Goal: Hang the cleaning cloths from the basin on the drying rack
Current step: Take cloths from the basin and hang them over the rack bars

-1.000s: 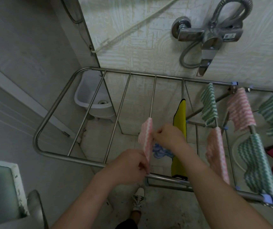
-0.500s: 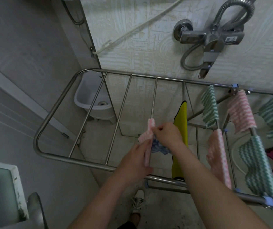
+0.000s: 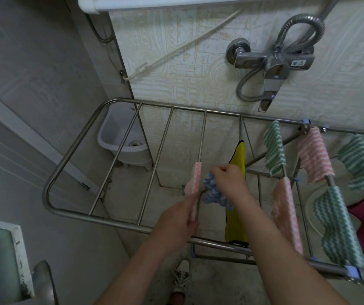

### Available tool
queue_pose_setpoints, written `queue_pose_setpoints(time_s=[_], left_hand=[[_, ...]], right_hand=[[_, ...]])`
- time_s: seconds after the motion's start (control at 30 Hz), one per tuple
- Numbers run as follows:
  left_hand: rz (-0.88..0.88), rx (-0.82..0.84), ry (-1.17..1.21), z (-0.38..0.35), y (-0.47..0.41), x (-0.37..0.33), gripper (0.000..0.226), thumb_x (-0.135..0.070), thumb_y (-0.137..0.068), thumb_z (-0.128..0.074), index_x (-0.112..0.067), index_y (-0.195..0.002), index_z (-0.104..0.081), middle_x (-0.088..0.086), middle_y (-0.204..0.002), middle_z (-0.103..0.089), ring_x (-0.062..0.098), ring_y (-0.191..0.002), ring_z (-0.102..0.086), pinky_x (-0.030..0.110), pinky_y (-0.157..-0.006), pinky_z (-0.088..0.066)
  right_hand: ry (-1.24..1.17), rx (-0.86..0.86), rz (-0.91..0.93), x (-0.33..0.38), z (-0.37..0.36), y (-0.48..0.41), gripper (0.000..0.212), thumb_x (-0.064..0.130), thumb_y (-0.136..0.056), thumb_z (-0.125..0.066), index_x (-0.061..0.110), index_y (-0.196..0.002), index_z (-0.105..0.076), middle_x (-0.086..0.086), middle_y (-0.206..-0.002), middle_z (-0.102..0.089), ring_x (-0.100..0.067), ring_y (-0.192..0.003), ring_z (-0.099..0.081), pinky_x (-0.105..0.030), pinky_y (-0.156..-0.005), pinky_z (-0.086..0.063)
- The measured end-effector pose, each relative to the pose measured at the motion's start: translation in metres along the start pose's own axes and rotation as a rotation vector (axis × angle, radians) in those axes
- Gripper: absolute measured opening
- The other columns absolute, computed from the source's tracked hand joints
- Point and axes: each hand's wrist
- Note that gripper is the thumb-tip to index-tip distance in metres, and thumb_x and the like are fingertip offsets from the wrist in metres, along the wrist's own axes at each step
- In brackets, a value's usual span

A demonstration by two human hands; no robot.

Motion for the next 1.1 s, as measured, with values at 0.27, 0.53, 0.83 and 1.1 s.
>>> queue_pose_setpoints(time_s=[0.27,0.53,0.83,1.1], left_hand=[[0.021,-0.154,0.153,0.013,-0.01,-0.014,0.046,-0.031,-0.083,-0.065,-0.045,-0.124,-0.051,-0.015,-0.092,-0.056,0.002,-0.081,-0.054,0.019,-0.071,-0.04],[0.034,-0.108,0.915,0.039,-0.022,-0.083,0.048,-0.058,-0.072,-0.062,-0.025,-0.106,-0.066,-0.003,-0.112,-0.068,0.014,-0.108,-0.062,0.039,-0.093,-0.05],[-0.147,-0.116,0.83,0.063,-0.025,-0.115,0.022,-0.028,-0.084,-0.064,-0.019,-0.065,-0.058,0.002,-0.063,-0.058,0.014,-0.06,-0.056,0.023,-0.053,-0.043],[-0.251,0.274,-0.024,0.108,-0.06,-0.12,0.017,-0.015,-0.072,-0.079,-0.025,-0.08,-0.067,-0.001,-0.08,-0.067,0.017,-0.078,-0.064,0.037,-0.076,-0.051]], right_hand=[[-1.075,0.391,-0.144,0.004,0.073,0.04,0.033,0.005,-0.092,-0.051,0.013,-0.122,-0.061,-0.012,-0.117,-0.067,-0.031,-0.104,-0.066,-0.041,-0.082,-0.059],[-1.142,0.467,-0.071,0.0,0.094,0.062,0.032,0.013,-0.083,-0.054,0.013,-0.113,-0.064,-0.015,-0.121,-0.066,-0.033,-0.111,-0.062,-0.046,-0.096,-0.049],[-0.449,0.206,0.266,-0.001,0.125,0.08,0.018,0.008,-0.094,-0.054,0.012,-0.102,-0.07,-0.005,-0.098,-0.075,-0.014,-0.09,-0.071,-0.028,-0.08,-0.057],[-0.041,-0.023,0.447,0.001,0.175,0.071,0.021,-0.004,-0.086,-0.06,0.016,-0.081,-0.063,0.012,-0.064,-0.067,0.004,-0.059,-0.061,-0.014,-0.056,-0.048]])
Point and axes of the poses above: each hand's wrist, its own y-axis away from the middle knuckle, its own z-axis out of the back of the hand, x = y × z
